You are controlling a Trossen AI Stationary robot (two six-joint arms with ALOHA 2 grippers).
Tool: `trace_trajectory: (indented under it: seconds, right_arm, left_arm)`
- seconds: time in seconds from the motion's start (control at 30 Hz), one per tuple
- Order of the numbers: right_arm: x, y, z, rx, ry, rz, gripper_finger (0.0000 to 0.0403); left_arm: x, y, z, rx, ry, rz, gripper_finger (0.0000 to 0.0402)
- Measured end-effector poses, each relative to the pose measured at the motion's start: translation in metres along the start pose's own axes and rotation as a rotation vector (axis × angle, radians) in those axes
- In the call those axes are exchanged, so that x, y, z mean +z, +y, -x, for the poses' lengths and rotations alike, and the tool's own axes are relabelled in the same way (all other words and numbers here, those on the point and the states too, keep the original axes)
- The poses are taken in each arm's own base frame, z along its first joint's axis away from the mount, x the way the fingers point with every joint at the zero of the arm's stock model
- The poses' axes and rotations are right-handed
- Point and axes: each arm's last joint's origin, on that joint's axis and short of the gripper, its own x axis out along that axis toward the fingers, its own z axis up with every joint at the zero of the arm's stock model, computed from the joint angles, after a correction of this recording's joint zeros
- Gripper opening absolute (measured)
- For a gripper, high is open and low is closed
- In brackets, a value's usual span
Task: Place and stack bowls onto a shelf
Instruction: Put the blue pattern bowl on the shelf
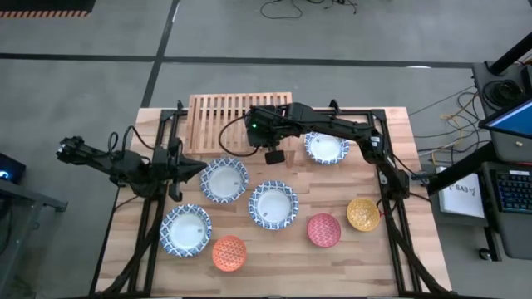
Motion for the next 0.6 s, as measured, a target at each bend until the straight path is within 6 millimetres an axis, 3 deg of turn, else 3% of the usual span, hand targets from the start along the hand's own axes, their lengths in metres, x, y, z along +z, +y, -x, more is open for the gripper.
trace_trajectory:
  seconds: [0.6]
  right_arm:
    - [0.0, -0.0008, -0.0009, -0.003, -0.003, -0.013, 0.0013]
  left_arm:
    - [-0.0002, -0.0001, -0.0002, 0.0, 0.001, 0.018, 0.0]
